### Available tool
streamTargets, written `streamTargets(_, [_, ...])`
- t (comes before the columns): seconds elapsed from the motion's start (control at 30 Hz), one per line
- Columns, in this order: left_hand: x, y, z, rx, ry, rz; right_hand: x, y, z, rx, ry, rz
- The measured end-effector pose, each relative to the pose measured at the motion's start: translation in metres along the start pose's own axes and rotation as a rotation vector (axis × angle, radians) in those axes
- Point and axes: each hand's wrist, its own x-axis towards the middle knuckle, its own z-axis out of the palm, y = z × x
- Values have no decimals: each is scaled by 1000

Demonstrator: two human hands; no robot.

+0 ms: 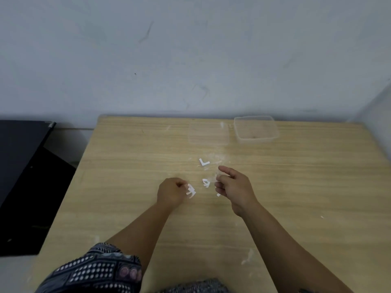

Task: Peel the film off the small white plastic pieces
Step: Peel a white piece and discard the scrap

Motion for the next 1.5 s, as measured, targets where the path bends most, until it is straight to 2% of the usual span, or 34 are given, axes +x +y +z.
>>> streamTargets(0.17, [-10,5,-7,-30,101,-11,2,-1,13,23,-138,29])
streamTargets(0.27, [-22,1,-11,-258,131,15,-1,0,25,51,-220,87])
streamTargets(0.43, [-56,2,-22,-639,-4,39,-11,6,49,64,-332,176])
streamTargets(0.63, [-85,-18,-47,-908,89,-67,-41,22,87,132,-458,329])
streamTargets(0.83, [-119,-52,-84,-1117,87,-178,-84,44,126,49,-529,323])
streamTargets(0.93, [-146,-79,-103,-1016,246,-208,-116,57,149,-8,-542,333])
streamTargets(1.07, [-176,-107,-120,-703,528,-24,-139,72,170,-57,-548,326])
streamTargets(1.17, [-200,-133,-137,-544,575,75,-163,87,188,-108,-580,322])
streamTargets(1.23, [-214,-151,-149,-441,605,65,-179,97,202,-156,-602,323])
streamTargets(1.5, [-270,-214,-183,-393,640,-22,-237,140,249,-398,-690,252])
